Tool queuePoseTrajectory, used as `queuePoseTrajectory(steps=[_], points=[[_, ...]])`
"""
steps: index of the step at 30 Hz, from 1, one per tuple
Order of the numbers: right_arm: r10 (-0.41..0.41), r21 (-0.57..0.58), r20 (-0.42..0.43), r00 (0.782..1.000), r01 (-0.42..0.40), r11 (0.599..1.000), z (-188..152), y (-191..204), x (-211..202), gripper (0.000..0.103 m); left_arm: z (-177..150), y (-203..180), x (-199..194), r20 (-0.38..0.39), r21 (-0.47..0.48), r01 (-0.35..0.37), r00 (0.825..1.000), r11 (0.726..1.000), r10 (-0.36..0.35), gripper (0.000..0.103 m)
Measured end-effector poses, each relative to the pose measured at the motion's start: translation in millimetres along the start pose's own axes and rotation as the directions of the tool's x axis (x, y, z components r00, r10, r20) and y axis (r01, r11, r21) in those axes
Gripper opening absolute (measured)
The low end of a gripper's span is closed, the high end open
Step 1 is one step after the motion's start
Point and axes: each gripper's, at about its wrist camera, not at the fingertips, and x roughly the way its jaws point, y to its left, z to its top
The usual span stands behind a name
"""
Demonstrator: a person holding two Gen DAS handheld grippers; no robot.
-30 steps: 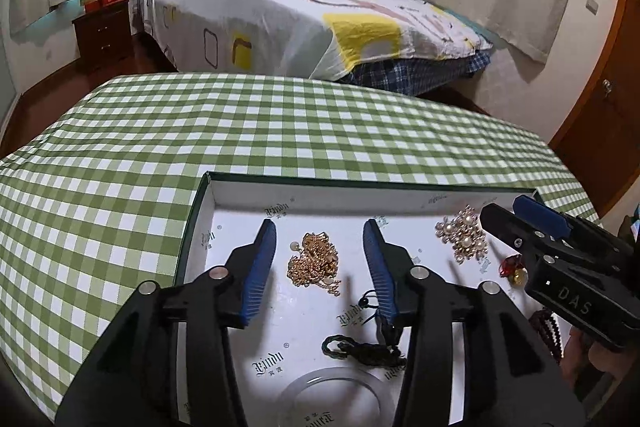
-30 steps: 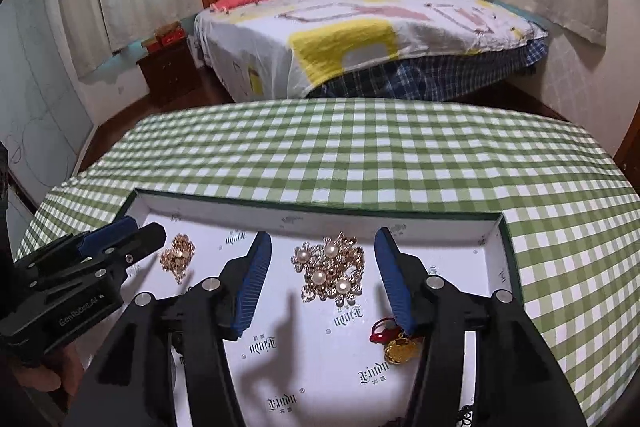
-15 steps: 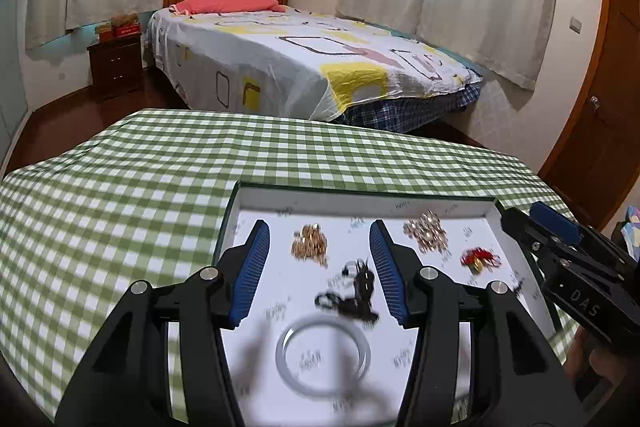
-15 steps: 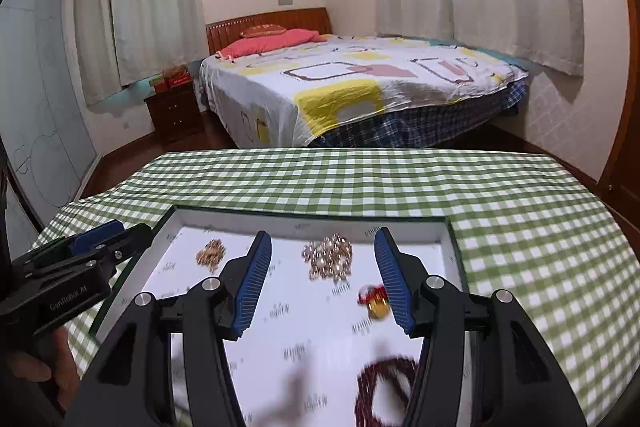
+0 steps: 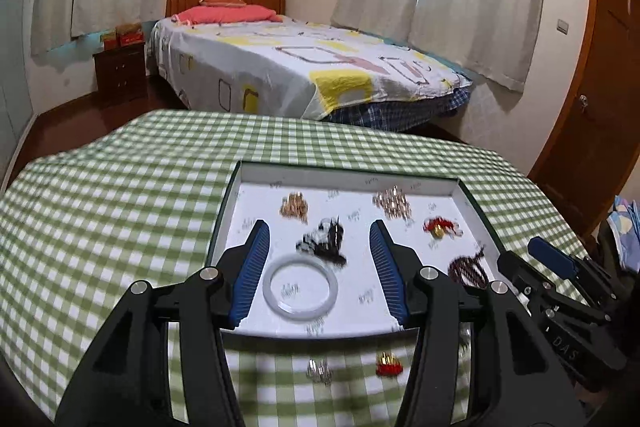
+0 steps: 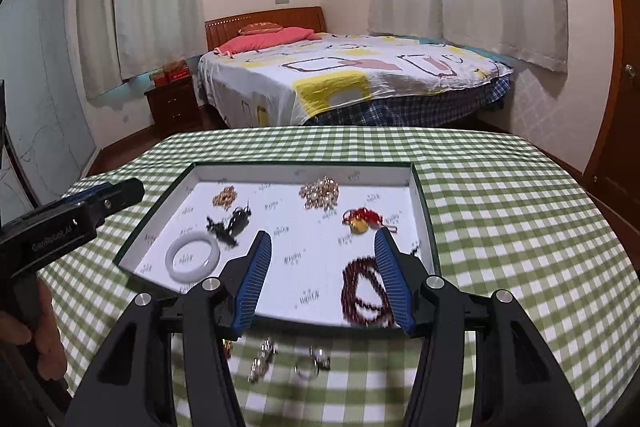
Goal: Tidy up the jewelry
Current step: 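Open both tools to release the chain and brooch, then withdraw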
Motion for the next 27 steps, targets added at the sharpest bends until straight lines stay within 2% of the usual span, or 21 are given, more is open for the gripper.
queuePoseTrajectory(steps=[6,14,27], points=[[0.004,-0.010,-0.010,1.000,-0.004,1.000,-15,4,-11,0.053,-24,3,-13,-0.038,-0.027,-0.012,0.999,1.000,0.011,0.051],[0.013,-0.017,-0.050,0.999,-0.013,1.000,-42,12,-11,0.052,-49,-6,-22,-0.063,-0.006,-0.006,0.998,1.000,0.006,0.051],[-0.008,-0.021,-0.100,0.995,0.006,1.000,-57,9,3,0.050,-66,0,-13,-0.098,0.007,-0.034,0.995,0.999,0.034,0.051]])
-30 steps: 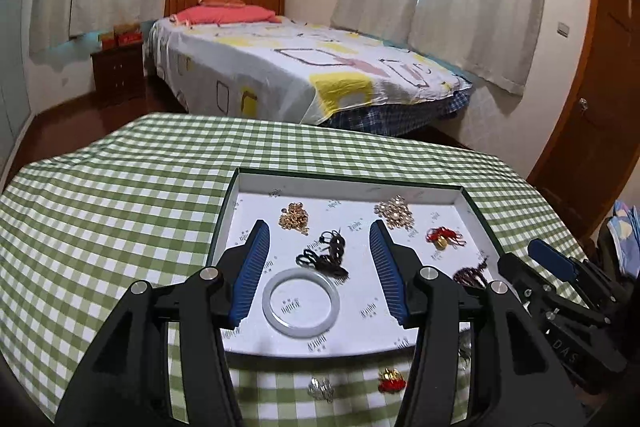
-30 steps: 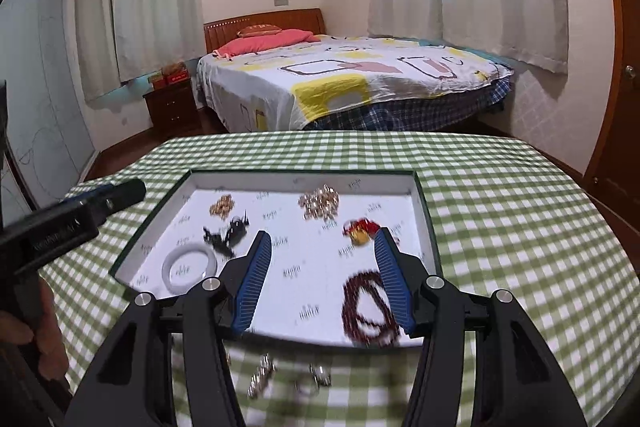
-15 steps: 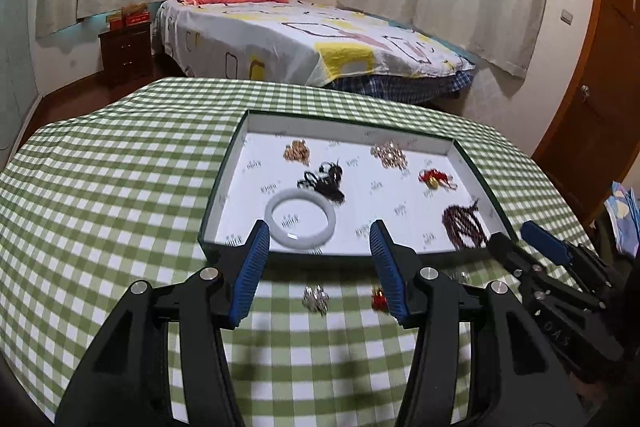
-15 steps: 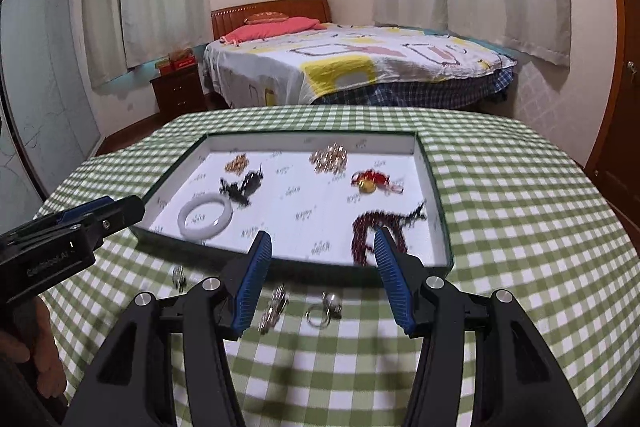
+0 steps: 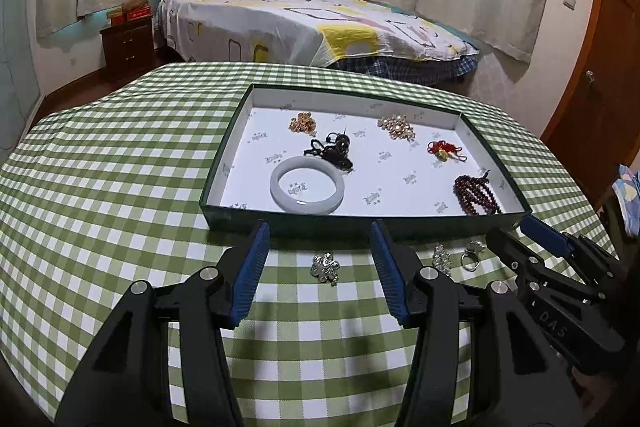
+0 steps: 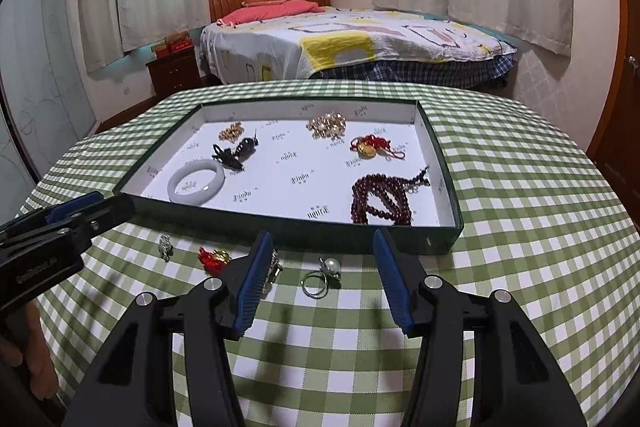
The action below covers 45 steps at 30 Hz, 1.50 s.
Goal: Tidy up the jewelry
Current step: 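Open both tools to release the chain and brooch, then withdraw, then grasp the silver flower brooch with the left tool while the right tool grasps the pearl ring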
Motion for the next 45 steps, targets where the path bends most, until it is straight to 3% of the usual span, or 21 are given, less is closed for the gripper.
queuePoseTrajectory(steps=[21,24,27,30,31,45], points=[[-0.026,-0.004,-0.166,0.986,0.025,1.000,-3,-1,41,0.045,-8,12,9,-0.028,-0.019,-0.020,0.999,1.000,0.020,0.051],[-0.015,-0.001,-0.185,0.983,0.015,1.000,-4,-2,45,0.036,-8,12,9,-0.028,-0.021,-0.021,0.999,1.000,0.020,0.051],[-0.002,-0.006,-0.185,0.983,0.001,1.000,-4,-1,45,0.024,-9,12,8,-0.029,-0.020,-0.020,0.999,1.000,0.020,0.051],[0.001,-0.007,-0.183,0.983,-0.002,1.000,-4,0,44,0.023,-9,13,8,-0.032,-0.021,-0.020,0.999,1.000,0.020,0.051],[0.007,-0.001,-0.178,0.984,-0.007,1.000,-4,-1,43,0.018,-10,13,8,-0.033,-0.020,-0.021,0.999,1.000,0.020,0.051],[0.001,0.017,-0.145,0.989,0.001,1.000,-5,-14,33,0.018,-13,11,13,-0.046,-0.014,-0.025,0.999,1.000,0.025,0.051]])
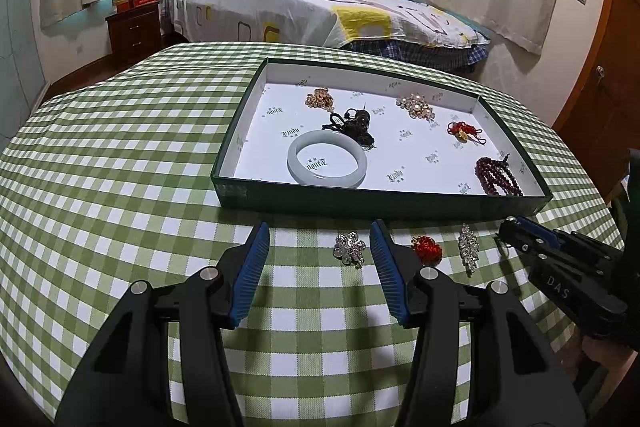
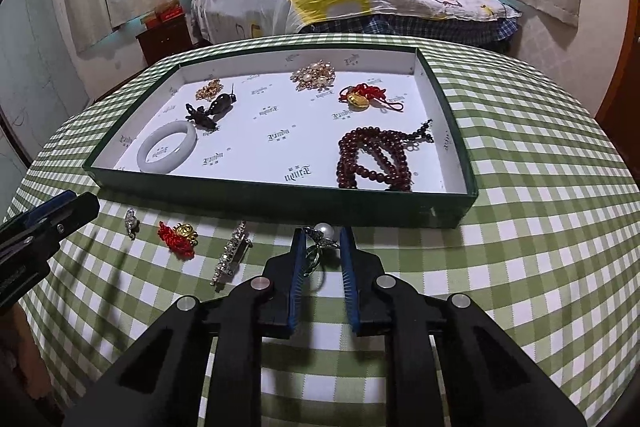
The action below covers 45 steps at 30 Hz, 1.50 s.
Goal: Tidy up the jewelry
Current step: 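Grasp the silver flower brooch with the left tool while the right tool grasps the pearl ring, then carry the flower brooch and pearl ring into the box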
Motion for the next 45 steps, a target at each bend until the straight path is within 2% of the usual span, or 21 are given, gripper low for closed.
queuePoseTrajectory(steps=[17,23,26,28,29,45], points=[[-0.006,0.027,0.015,1.000,0.006,1.000,-2,-22,-10,0.018,-7,-9,25,-0.055,0.023,-0.001,0.998,1.000,0.002,0.050],[-0.003,0.034,0.014,1.000,0.002,0.999,-2,-25,-9,0.018,-5,-9,35,-0.091,0.013,0.024,0.996,1.000,-0.023,0.041],[-0.001,0.037,0.013,1.000,0.000,0.999,-2,-26,-8,0.018,-5,-10,37,-0.103,0.014,0.032,0.994,0.999,-0.030,0.033],[0.000,0.038,0.011,1.000,0.000,0.999,-2,-27,-7,0.018,-4,-12,39,-0.107,0.022,0.040,0.994,0.999,-0.038,0.023],[0.000,0.039,0.010,1.000,0.000,0.999,-3,-27,-7,0.018,-5,-13,39,-0.110,0.025,0.045,0.993,0.999,-0.042,0.021],[0.000,0.041,0.013,1.000,-0.001,0.999,-3,-27,-7,0.018,-4,-12,39,-0.109,0.019,0.064,0.992,0.998,-0.061,0.021]])
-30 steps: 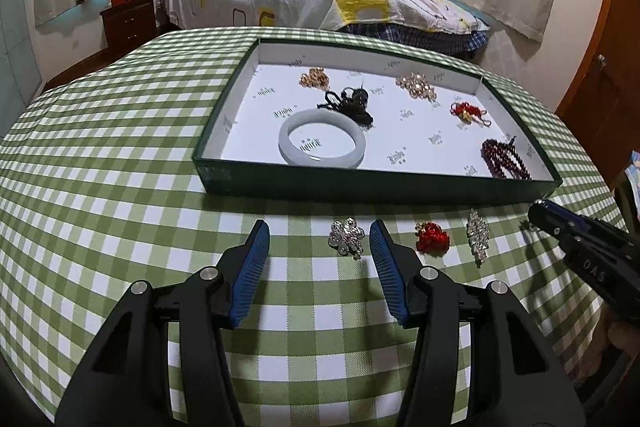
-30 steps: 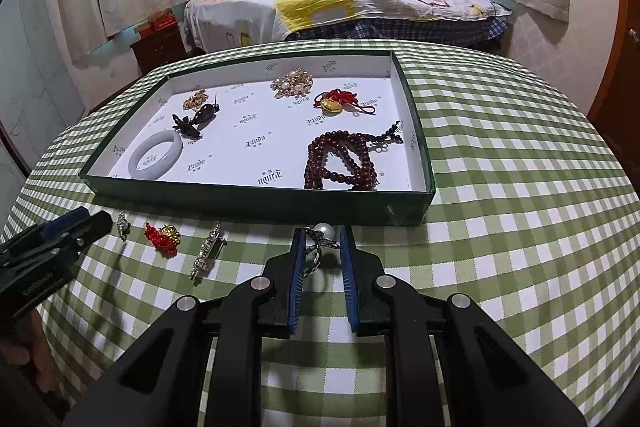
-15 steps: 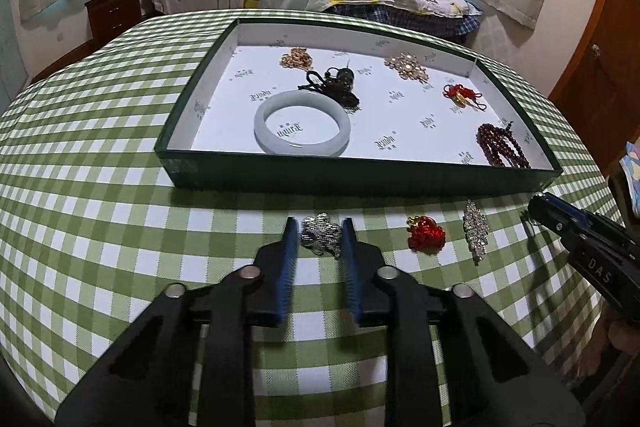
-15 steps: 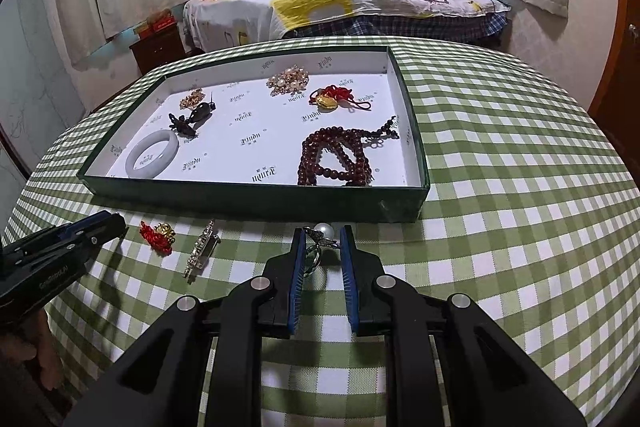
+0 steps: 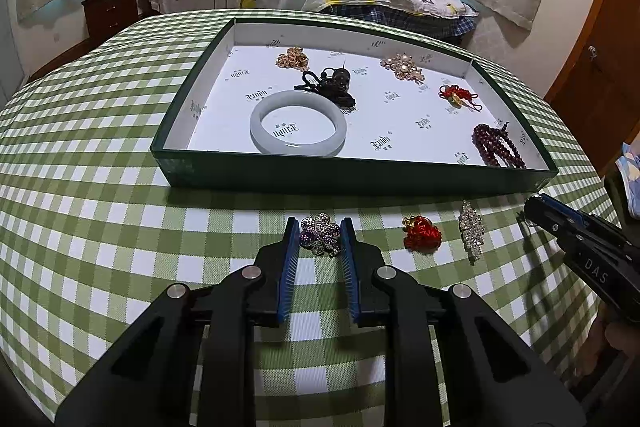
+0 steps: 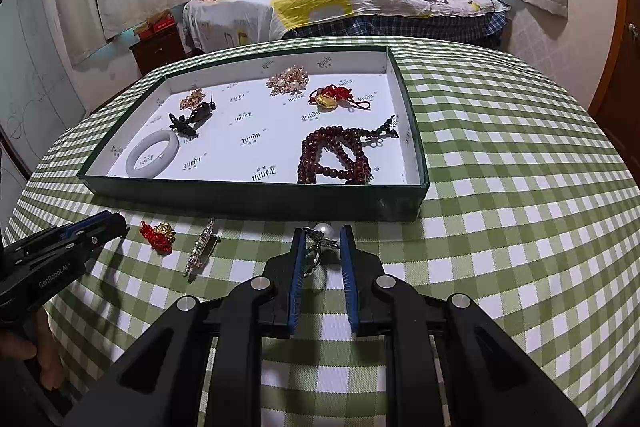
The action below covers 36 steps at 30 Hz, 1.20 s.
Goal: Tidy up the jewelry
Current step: 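Carry the flower brooch and pearl ring into the box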
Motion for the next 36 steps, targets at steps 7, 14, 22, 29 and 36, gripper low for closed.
queuePoseTrajectory(steps=[7,14,22,29,36], points=[[-0.002,-0.001,0.000,1.000,0.002,1.000,0,0,0,0.018,0,1,0,0.001,-0.003,-0.002,1.000,1.000,0.002,0.021],[0.000,-0.002,0.008,1.000,0.000,1.000,-1,0,-2,0.018,0,2,-6,0.024,0.000,-0.005,1.000,1.000,0.005,0.021],[0.009,-0.008,0.040,0.999,-0.009,1.000,3,4,-15,0.018,2,-3,-24,0.063,0.003,0.011,0.998,1.000,-0.011,0.021],[0.031,-0.015,0.100,0.995,-0.030,0.999,15,11,-39,0.018,15,-9,-51,0.130,0.004,0.035,0.991,0.999,-0.035,0.021],[0.054,-0.038,0.182,0.982,-0.048,0.998,40,23,-61,0.018,42,-20,-80,0.227,0.031,0.060,0.972,0.998,-0.066,0.021]])
